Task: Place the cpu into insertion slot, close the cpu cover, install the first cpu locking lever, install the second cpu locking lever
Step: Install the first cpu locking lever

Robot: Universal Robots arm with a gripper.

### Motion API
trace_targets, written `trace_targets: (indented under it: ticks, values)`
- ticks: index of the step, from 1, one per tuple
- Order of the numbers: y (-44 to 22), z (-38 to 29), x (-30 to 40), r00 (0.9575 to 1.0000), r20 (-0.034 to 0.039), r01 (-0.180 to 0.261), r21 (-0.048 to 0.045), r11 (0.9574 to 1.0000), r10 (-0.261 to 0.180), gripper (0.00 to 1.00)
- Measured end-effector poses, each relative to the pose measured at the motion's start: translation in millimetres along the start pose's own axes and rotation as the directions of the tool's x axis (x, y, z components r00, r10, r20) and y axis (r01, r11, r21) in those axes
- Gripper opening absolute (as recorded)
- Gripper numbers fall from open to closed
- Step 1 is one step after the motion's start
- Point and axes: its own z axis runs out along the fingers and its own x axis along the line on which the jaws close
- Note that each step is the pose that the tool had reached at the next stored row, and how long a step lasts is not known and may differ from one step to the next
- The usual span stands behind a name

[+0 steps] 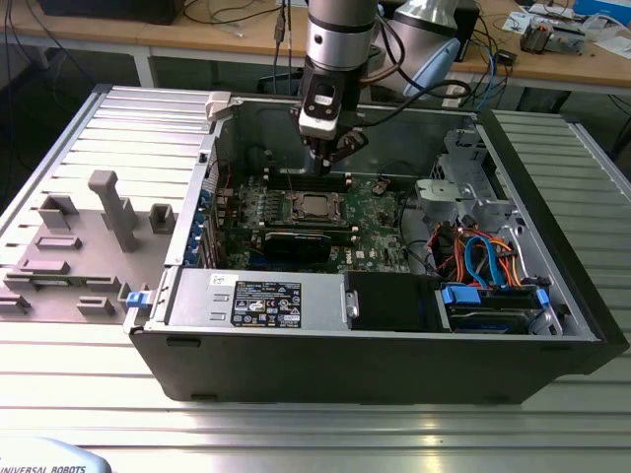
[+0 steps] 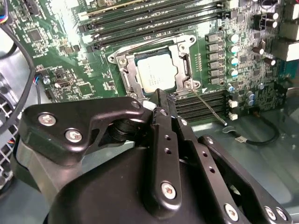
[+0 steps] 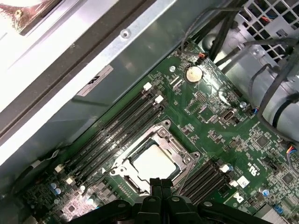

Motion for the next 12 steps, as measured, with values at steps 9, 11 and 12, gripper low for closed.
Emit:
trace_targets:
  ticks: [9,11,12]
  values:
    - [0.0,0.0,0.0,0.9933,0.0014,0.116,0.0013,0.9933,-0.116,0.11]
    - [0.0,0.0,0.0,0.9907,0.0016,0.136,0.0015,0.9907,-0.136,0.11]
    - [0.0,0.0,0.0,0.9895,0.0017,0.145,0.0017,0.9895,-0.145,0.11]
